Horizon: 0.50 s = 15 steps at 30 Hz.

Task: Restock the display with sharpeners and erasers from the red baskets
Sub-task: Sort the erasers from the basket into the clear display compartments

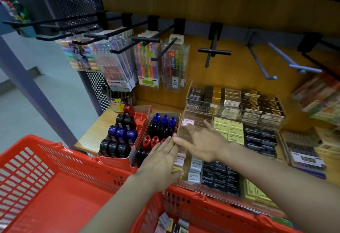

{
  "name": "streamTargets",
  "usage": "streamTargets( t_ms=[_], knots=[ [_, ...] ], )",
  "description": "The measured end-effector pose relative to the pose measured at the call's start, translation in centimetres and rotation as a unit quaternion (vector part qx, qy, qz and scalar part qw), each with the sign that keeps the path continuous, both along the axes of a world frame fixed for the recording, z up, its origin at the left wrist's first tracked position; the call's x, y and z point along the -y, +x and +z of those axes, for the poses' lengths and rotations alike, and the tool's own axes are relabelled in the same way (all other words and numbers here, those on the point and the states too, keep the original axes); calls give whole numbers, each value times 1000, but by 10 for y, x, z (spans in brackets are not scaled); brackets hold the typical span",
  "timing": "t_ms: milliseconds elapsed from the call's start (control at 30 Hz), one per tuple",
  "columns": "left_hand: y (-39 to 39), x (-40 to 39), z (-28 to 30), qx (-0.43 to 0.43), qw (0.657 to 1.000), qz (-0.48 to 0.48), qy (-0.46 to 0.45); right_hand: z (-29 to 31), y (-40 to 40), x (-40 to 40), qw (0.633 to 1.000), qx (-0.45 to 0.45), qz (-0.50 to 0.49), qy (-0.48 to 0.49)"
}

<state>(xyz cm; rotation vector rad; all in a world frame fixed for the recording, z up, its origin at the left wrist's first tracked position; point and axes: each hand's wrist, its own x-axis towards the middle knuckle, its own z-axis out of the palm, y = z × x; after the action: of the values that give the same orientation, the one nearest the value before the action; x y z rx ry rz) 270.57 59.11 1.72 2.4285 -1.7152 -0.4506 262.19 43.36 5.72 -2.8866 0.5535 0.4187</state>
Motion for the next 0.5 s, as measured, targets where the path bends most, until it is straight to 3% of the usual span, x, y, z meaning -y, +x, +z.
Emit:
streamTargets(
  t_ms=[100, 267, 333, 400, 500],
  knots=[
    [-2, 0, 5, -2, 1000, 1, 18, 4, -11, -8, 998, 29, 15, -51],
    [-21, -22, 29, 74, 996, -30, 31, 1, -89, -58, 951, 306, 51, -22],
    [-35, -42, 33, 121, 991, -43, -25, -15, -127, -79, 956, 293, 18, 19],
    [-55, -62, 33, 120, 989, -65, -55, -36, -158, -96, 972, 219, -34, 71],
    [-89, -85, 5, 11, 998, -42, 38, -73, -191, -112, 975, 115, -121, 144]
  ],
)
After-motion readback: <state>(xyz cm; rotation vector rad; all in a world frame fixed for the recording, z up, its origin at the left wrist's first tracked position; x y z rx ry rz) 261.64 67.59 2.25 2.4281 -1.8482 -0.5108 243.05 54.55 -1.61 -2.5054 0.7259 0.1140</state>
